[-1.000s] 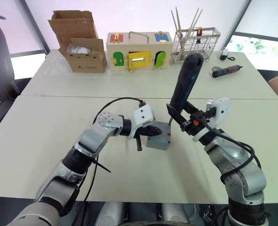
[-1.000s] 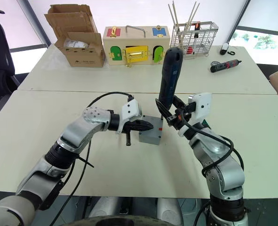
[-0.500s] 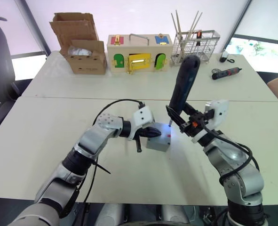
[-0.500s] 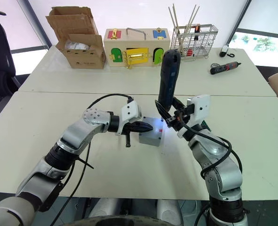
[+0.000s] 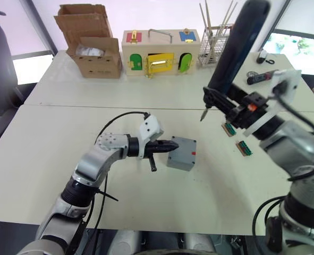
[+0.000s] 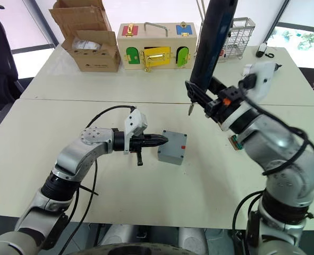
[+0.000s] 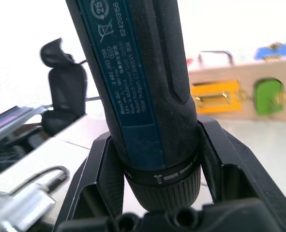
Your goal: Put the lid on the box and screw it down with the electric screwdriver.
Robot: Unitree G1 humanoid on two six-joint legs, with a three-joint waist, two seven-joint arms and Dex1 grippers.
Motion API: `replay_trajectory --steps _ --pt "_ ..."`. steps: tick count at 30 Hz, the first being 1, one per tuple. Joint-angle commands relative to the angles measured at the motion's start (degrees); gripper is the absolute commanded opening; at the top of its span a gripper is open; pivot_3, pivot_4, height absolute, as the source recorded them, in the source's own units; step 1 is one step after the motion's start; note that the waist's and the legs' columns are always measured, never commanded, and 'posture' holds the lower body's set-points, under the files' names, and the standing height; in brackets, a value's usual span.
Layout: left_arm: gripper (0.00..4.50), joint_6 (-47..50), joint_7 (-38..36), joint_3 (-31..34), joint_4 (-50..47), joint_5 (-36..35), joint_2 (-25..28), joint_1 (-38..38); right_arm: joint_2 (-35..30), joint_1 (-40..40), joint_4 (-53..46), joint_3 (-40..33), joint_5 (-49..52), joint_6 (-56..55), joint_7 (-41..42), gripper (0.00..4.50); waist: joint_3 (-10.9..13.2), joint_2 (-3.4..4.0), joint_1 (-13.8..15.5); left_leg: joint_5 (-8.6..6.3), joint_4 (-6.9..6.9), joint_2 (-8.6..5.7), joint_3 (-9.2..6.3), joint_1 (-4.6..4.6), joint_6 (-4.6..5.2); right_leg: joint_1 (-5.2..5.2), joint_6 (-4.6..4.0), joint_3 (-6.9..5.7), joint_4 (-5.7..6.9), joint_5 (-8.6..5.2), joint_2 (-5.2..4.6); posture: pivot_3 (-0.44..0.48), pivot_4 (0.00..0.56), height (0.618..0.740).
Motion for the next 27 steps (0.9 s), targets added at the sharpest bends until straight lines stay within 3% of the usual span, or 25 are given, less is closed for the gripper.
replay_trajectory --steps 1,3,6,10,13,19,27 --pt "0.00 -0.7 1.6 1.5 -1.7 -1.4 -1.2 -0.8 -2.4 -1.7 0.6 -2.5 7.2 0.2 -3.0 1.75 0.0 -0.03 0.1 -0.06 0.02 -0.01 0.01 0.01 0.10 0.03 0.00 0.00 -0.01 0.00 -0.02 0.000 0.150 0.694" --pt "0.00 -0.6 2.3 2.7 -1.7 -2.5 -2.0 -1.6 -4.6 -1.9 3.7 -3.6 12.1 1.7 -6.9 1.75 0.0 -0.06 0.1 -0.19 0.04 -0.01 0.00 0.02 0.33 0.06 -0.01 0.00 0.00 0.01 -0.02 0.000 0.150 0.694" --pt "0.00 1.8 0.9 3.0 -4.2 -5.3 -1.3 -2.9 -16.4 -2.4 13.2 -7.2 19.0 9.3 -11.2 1.75 0.2 -0.08 0.4 -0.18 0.09 -0.02 0.00 0.01 0.35 0.09 -0.02 0.00 0.01 0.01 -0.05 0.000 0.150 0.694" --pt "0.00 4.9 -1.2 0.6 -9.5 -8.5 0.4 -2.8 -33.9 0.2 26.4 -9.9 25.7 20.2 -9.0 1.75 0.4 0.08 0.4 -0.16 0.14 -0.05 0.09 -0.11 0.31 0.10 -0.04 -0.04 -0.15 0.00 -0.12 0.000 0.150 0.694" --pt "0.00 7.0 -1.9 -1.5 -13.2 -10.1 1.5 -2.4 -43.2 2.5 35.7 -8.8 23.7 28.5 -4.9 1.75 0.4 0.10 -0.1 -0.16 0.06 0.00 0.15 -0.13 0.32 0.10 -0.04 -0.04 -0.24 0.00 -0.08 0.000 0.150 0.694" --pt "0.00 9.2 -1.1 -4.2 -16.0 -10.0 2.8 -2.6 -51.1 8.8 46.8 -3.1 12.3 31.2 9.6 1.75 0.4 0.20 0.0 -0.33 0.12 0.08 0.27 -0.04 0.65 0.11 -0.08 -0.02 -0.15 -0.01 -0.08 0.000 0.150 0.694" --pt "0.00 8.6 0.2 -5.7 -17.7 -9.1 4.2 -1.2 -50.5 6.1 56.9 15.4 -4.6 23.6 26.6 1.75 0.5 0.45 0.0 -0.28 0.14 0.08 0.30 0.10 0.69 0.20 -0.06 0.01 -0.11 0.02 -0.03 0.000 0.150 0.694"
